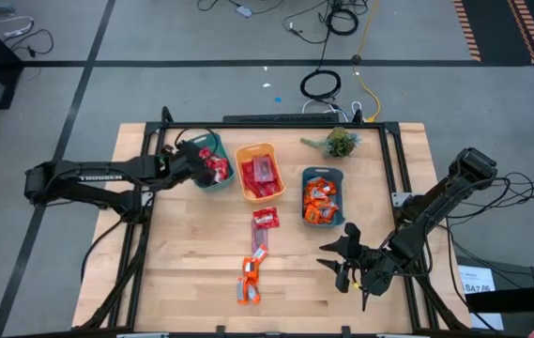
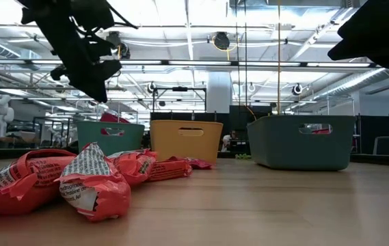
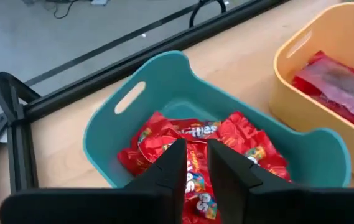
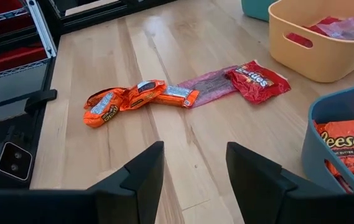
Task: Sort candy
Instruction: Put the red pack of candy into the light blue bin
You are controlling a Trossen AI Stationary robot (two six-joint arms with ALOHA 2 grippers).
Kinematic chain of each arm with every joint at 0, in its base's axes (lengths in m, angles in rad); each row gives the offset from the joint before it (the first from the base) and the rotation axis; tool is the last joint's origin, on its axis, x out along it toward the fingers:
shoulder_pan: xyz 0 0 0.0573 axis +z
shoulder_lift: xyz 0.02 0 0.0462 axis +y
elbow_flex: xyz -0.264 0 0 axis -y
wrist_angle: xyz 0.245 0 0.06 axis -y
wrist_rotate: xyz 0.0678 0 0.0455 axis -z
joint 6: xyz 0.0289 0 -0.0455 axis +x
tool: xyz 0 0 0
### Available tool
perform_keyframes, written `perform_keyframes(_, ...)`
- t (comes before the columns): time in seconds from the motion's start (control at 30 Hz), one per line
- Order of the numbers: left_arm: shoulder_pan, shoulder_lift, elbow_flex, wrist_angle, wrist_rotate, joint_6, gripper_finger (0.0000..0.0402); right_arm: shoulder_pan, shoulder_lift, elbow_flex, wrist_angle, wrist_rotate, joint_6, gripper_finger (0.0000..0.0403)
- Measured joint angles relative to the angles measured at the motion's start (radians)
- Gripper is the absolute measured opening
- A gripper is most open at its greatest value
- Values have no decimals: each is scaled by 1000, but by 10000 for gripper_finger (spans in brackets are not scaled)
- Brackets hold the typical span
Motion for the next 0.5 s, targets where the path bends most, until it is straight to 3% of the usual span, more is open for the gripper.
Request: perform_keyframes(0.5, -29, 0, 0, 131, 149, 61, 80, 0, 0, 0, 0, 3, -16, 165)
